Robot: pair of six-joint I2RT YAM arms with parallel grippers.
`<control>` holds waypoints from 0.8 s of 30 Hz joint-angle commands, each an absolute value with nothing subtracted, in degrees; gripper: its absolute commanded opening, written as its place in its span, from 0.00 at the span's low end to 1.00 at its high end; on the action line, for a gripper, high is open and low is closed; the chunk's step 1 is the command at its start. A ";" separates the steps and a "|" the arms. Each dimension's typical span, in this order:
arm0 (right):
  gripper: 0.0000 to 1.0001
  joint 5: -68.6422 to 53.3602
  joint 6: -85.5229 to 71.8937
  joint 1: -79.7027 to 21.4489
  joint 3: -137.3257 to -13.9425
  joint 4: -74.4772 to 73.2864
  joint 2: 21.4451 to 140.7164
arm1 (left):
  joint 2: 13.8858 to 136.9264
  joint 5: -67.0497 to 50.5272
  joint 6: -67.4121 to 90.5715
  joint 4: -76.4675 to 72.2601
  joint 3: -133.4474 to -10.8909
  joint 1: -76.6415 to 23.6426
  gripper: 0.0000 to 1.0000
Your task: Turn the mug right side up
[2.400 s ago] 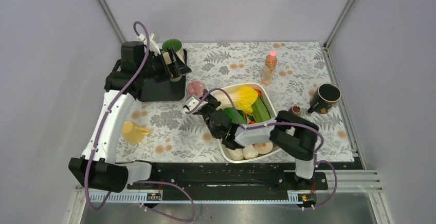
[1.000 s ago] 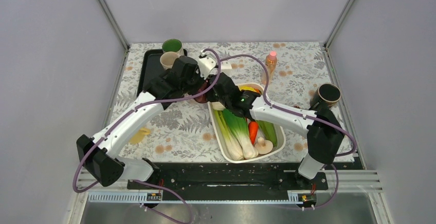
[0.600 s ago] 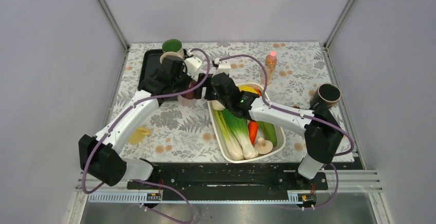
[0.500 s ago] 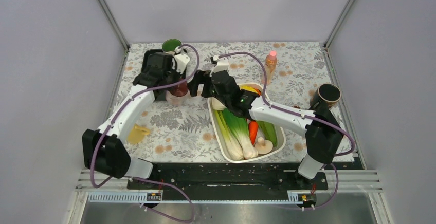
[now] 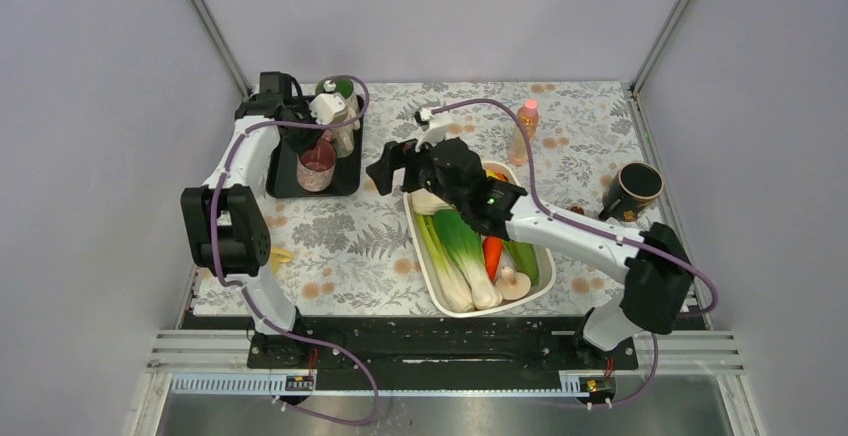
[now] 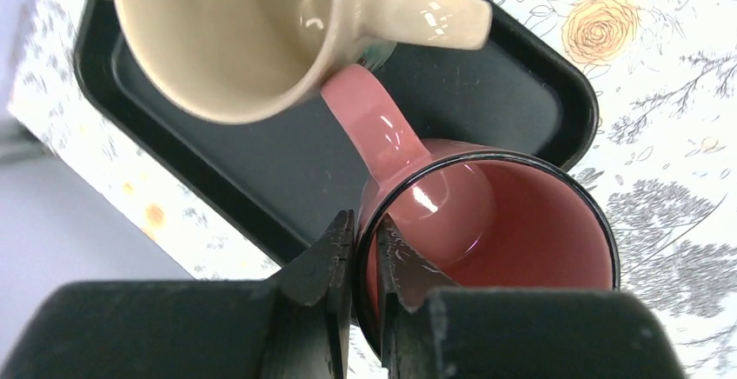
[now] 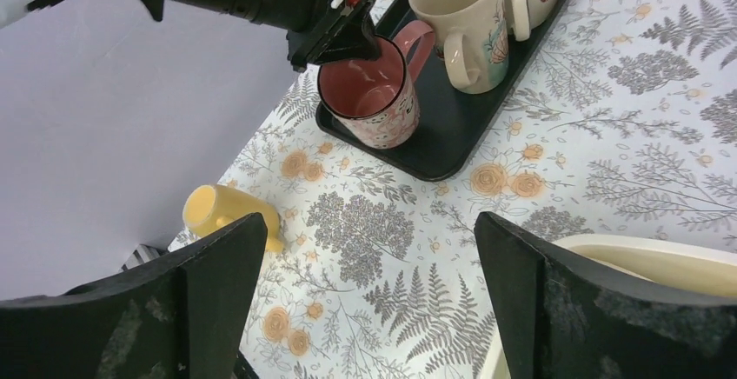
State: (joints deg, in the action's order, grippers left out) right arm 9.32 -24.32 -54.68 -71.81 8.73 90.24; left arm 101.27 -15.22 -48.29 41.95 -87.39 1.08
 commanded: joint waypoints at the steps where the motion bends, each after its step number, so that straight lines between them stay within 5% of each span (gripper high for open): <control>1: 0.99 10.54 -19.62 -54.58 -68.31 10.27 83.79 | 102.35 -28.14 -65.09 43.49 -94.22 1.31 0.00; 14: 0.99 13.90 -16.86 -54.58 -64.53 10.02 79.26 | 111.94 -33.43 -80.69 55.40 -99.45 1.32 0.00; 15: 0.99 14.12 -16.65 -54.58 -64.38 9.94 79.13 | 112.17 -33.57 -80.34 54.38 -99.42 1.37 0.05; 20: 0.99 14.21 -16.28 -54.58 -64.24 9.75 78.87 | 112.02 -31.75 -72.19 48.47 -100.21 1.42 0.58; 24: 0.99 13.85 -16.08 -54.58 -64.34 9.87 79.17 | 111.14 -29.20 -67.93 46.17 -101.22 2.35 0.72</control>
State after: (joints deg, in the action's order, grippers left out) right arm 12.82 -17.34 -54.68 -64.29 8.69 80.86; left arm 112.27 -28.91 -72.12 50.65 -97.80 1.45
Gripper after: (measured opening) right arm 0.993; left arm 0.687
